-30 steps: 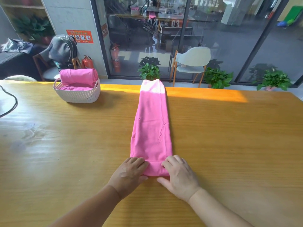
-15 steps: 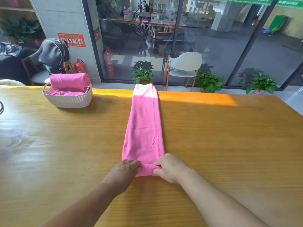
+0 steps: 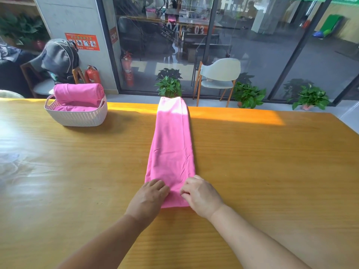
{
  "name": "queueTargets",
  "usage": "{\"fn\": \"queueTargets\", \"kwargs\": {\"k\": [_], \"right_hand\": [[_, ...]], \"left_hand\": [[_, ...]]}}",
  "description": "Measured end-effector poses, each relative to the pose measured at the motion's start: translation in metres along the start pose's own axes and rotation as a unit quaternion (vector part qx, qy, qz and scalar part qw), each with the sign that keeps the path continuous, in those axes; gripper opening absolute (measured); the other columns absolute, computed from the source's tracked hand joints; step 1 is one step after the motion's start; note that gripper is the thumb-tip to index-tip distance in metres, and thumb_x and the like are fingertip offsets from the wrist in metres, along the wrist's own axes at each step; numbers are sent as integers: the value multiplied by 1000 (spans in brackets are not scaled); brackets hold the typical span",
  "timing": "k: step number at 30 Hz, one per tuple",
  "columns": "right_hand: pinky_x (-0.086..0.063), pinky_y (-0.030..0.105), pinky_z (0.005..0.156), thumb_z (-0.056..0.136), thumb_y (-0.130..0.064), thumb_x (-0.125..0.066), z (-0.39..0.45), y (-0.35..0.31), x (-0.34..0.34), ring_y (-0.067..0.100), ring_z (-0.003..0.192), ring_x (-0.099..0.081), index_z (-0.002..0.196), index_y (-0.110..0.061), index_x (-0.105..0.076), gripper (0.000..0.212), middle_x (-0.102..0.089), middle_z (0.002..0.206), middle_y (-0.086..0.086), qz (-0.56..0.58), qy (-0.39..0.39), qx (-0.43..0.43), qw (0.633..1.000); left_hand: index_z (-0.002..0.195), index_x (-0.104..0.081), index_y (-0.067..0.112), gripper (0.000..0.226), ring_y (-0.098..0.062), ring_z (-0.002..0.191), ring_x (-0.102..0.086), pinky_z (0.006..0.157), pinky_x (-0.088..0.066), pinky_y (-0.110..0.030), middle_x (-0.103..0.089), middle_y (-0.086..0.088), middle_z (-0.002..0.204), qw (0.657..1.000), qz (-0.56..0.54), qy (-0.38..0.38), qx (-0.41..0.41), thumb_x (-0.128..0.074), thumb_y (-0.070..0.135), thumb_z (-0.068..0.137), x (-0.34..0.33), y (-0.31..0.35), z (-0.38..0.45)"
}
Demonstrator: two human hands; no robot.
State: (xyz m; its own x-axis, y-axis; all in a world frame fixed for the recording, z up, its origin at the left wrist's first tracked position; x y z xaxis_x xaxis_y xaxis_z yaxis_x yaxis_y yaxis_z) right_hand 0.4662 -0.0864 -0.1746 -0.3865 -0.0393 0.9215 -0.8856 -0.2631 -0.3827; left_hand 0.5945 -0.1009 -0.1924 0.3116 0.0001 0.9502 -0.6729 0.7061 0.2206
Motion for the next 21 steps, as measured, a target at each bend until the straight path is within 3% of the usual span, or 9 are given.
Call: {"fn": "queueTargets", "kwargs": {"k": [2,4,6,8,10,14,17,21], "right_hand": [[-49,34,88,91,-31,-55,-4,2,0,16,95,-52,91,-18,-74,23,-65,92,-4,-4,15,14,1000],[-44,27,95,83,-46,-60,-8,3,-3,11,103,-49,101,-21,-68,31,-63,102,-9,-15,-5,19,1000],[-40,24,99,78,-41,-71,-8,3,-7,10,110,-46,109,-23,-63,36,-60,111,-10,-40,-22,23,999],[-40,28,101,81,-27,-73,-7,3,-7,13,114,-46,111,-22,-62,33,-60,115,-9,-52,-23,19,998],[-41,29,101,84,-27,-72,-7,5,-8,15,115,-48,113,-23,-63,30,-62,116,-9,-50,-26,11,998],[-43,26,93,87,-38,-68,-15,18,-5,17,109,-57,118,-32,-62,32,-65,112,-6,-2,-51,-51,997],[-46,26,90,85,-42,-71,-7,29,2,15,106,-62,115,-33,-65,31,-68,113,-8,55,-85,-108,989],[-41,27,100,90,-41,-69,13,36,4,12,112,-54,124,-26,-68,38,-56,114,-6,80,-125,-132,980]], "left_hand": [[90,-65,24,19,-11,83,-54,76,-53,-32,-60,11,88,999,-11,-32,0,-52,38,92,-7,-3,-6],[101,-69,26,36,-8,88,-60,81,-54,-27,-62,14,95,999,-13,-45,16,-71,52,75,-6,-7,-10],[105,-71,26,48,-9,85,-62,77,-54,-24,-63,14,94,999,-11,-52,14,-81,49,64,-3,-9,-7],[109,-70,23,40,-12,89,-61,82,-50,-26,-64,11,98,998,-24,-60,9,-76,42,74,4,-6,-1],[112,-65,20,31,-14,96,-56,88,-42,-26,-63,7,104,995,-47,-86,29,-64,40,88,6,-7,4],[108,-62,24,20,-15,87,-59,77,-49,-29,-65,7,98,973,-127,-154,112,-60,35,92,4,-18,6],[117,-62,29,23,-11,83,-57,69,-46,-23,-64,8,100,950,-175,-203,159,-60,34,94,-1,-30,14],[129,-59,35,33,-15,111,-47,96,-40,-30,-54,5,122,962,-96,-211,144,-51,42,98,-2,-38,33]]}}
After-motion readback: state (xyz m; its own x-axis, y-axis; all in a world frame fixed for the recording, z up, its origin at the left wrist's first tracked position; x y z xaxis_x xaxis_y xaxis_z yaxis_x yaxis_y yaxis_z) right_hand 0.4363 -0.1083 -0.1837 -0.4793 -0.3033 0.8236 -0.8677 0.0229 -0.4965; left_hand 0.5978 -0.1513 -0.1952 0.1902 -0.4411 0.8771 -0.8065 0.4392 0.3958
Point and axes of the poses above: each hand's wrist, its own z-axis towards the middle knuckle, its own x-axis out of the back of the hand, y = z × x, the point moved 8 cm from there along z, towards the middle knuckle
